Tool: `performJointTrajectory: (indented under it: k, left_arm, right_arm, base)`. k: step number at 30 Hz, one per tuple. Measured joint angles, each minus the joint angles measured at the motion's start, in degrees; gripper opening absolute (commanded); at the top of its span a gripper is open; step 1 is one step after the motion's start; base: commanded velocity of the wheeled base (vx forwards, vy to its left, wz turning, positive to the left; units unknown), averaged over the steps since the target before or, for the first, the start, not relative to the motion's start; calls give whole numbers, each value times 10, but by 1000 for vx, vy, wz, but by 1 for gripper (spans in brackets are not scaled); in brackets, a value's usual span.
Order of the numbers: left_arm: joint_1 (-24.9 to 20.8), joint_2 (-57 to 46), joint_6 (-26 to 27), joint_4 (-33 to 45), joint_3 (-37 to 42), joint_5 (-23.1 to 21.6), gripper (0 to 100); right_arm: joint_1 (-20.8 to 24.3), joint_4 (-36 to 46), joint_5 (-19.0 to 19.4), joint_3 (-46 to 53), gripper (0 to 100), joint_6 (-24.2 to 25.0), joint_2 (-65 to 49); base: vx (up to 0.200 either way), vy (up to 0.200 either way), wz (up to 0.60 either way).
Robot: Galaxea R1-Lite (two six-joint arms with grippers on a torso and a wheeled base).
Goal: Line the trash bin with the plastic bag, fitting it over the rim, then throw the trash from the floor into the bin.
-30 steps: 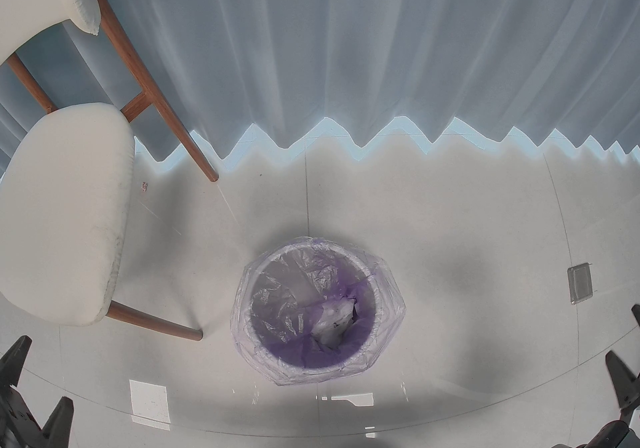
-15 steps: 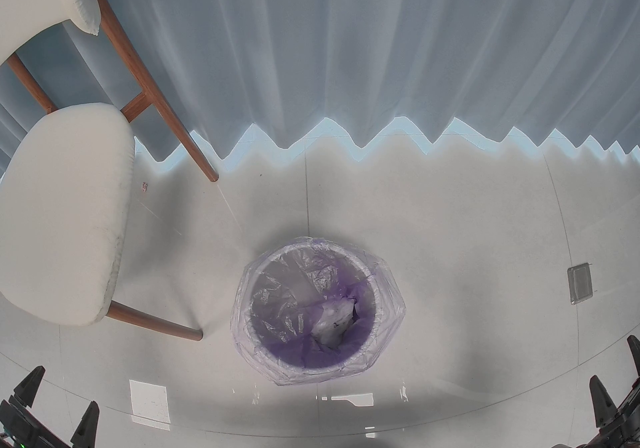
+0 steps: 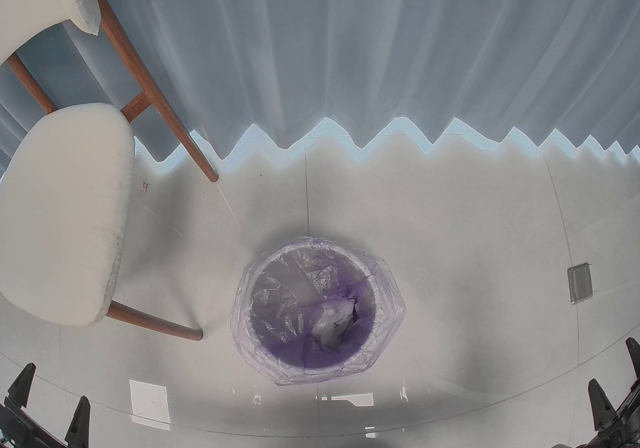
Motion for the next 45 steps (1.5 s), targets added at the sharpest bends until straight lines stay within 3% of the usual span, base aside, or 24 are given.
performJointTrajectory:
  k: [3,9,11,15,18,22,25,28,32,35,38,43,45]
  left_arm:
    - [1,-2,-2,0,0,-11,100]
    - [1,-3,-6,0,0,-29,100]
    - [1,-4,-7,1,0,-31,100]
    - [1,-4,-12,0,0,-32,100]
    - [1,-4,-16,0,0,-12,100]
    - [1,-4,-11,-1,0,59,100]
    - [1,-4,-7,-1,0,73,100]
    - [1,-4,-5,-1,0,41,100]
    - [0,-4,-2,0,0,-51,100]
    - [0,-4,-3,0,0,-76,100]
    - [0,-4,-10,0,0,-62,100]
    - [0,-3,-29,11,0,-5,100]
    - [0,-3,-28,20,0,-4,100]
  right_arm:
    - [0,2,4,0,100,6,0]
    - [0,10,-62,0,100,18,0]
    - [0,12,-57,0,100,19,0]
    - [0,17,-9,0,100,19,0]
    - [-1,22,-4,-2,100,30,0]
    - [-2,29,-49,-5,100,38,0]
    - [-2,30,-47,-5,100,24,0]
    - [-2,30,-17,-6,100,9,0]
    - [-2,26,19,-6,100,-10,0]
    - [-1,24,22,-5,100,-3,1]
    - [-1,22,0,-4,100,10,1]
    - [-1,23,-89,-4,100,39,1]
    - [-1,23,-101,-5,100,38,1]
  base:
    - [0,0,0]
    - [0,0,0]
    - [0,0,0]
    - [0,0,0]
    - [0,0,0]
    - [0,0,0]
    - [0,0,0]
    - [0,0,0]
    - [0,0,0]
    - [0,0,0]
    - [0,0,0]
    - [0,0,0]
    - [0,0,0]
